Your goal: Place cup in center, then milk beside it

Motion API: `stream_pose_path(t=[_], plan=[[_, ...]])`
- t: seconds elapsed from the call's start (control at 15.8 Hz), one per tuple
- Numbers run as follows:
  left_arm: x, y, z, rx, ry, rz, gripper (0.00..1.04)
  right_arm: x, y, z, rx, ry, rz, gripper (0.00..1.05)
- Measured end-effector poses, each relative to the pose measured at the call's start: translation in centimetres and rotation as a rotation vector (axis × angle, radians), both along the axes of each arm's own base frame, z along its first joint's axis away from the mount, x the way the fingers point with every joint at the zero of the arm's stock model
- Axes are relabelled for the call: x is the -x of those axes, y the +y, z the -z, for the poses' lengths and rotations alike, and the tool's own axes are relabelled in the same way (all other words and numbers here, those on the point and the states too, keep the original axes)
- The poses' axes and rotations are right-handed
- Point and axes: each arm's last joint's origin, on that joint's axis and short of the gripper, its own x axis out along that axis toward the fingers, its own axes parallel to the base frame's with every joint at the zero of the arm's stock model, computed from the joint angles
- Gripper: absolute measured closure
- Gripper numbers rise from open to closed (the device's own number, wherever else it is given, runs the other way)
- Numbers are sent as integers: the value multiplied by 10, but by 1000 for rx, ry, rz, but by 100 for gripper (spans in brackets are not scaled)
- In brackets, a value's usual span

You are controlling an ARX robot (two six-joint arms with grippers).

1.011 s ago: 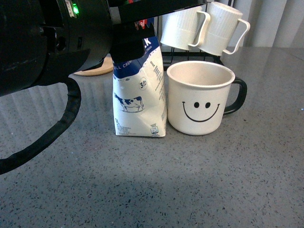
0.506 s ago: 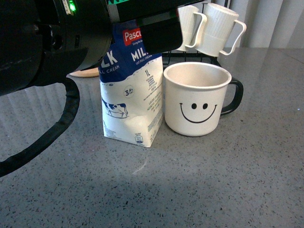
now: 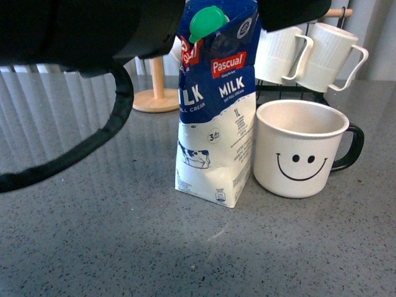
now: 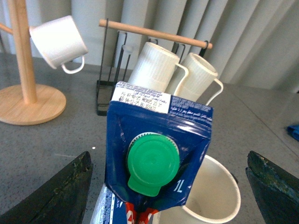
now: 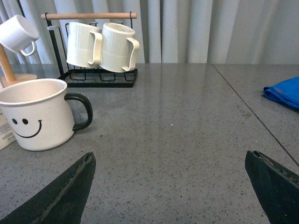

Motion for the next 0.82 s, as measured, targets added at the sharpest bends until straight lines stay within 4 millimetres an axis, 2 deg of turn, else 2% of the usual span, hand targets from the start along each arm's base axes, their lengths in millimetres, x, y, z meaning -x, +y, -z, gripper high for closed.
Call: stream_pose_path(t=[0.25,0.51,0.63,0.7,0.76,0.82], plan=[[3,25,-23,-28,-77,87,7,0,0,0,0,0,0,7],[1,54,-36,-48,-122,39,7,0,0,0,0,0,0,7],[12,77,-53,-27,-185,9,7,0,0,0,0,0,0,7],[30,94,-57,-112,-175,-198,21,0,0,0,0,0,0,7],[39,107,-38,-164,-161,-308,34,0,0,0,0,-1,0,7],[51,127,7,-227,-103,-346,61,0,0,0,0,0,0,7]])
